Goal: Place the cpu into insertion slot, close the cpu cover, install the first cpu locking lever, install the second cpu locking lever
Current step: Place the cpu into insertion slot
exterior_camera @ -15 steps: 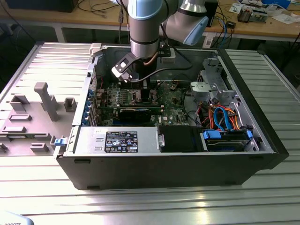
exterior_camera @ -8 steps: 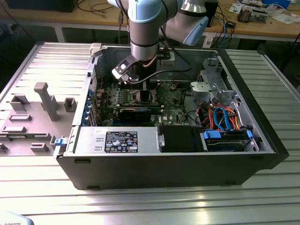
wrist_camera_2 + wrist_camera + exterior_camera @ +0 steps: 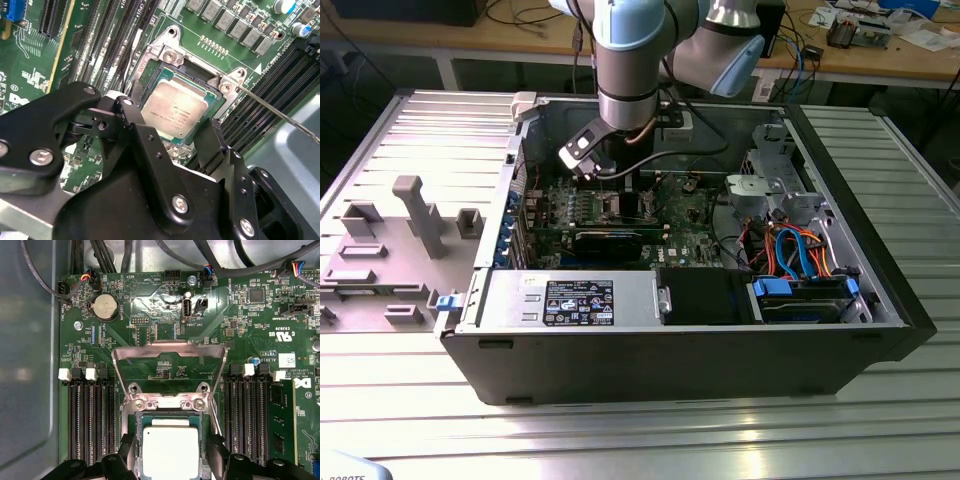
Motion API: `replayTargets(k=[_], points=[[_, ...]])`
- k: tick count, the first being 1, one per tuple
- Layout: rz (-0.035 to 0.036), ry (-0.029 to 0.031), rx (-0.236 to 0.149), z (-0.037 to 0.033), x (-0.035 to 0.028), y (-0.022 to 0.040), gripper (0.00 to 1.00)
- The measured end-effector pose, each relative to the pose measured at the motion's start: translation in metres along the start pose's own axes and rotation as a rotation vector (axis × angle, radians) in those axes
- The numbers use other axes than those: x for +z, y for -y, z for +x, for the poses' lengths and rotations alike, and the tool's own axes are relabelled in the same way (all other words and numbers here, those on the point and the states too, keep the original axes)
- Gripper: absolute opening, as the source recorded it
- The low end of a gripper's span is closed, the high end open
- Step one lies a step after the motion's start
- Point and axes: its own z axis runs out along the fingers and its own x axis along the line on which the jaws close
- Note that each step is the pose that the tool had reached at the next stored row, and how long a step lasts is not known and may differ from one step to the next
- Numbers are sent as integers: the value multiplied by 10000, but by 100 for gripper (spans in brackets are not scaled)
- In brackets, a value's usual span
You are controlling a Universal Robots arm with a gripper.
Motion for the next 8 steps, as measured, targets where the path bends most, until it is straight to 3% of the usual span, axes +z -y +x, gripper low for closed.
replayTargets(k=[4,8], points=[[0,-1,1,2,-6,0,68],[-1,-52,3,9,-1,0,68]])
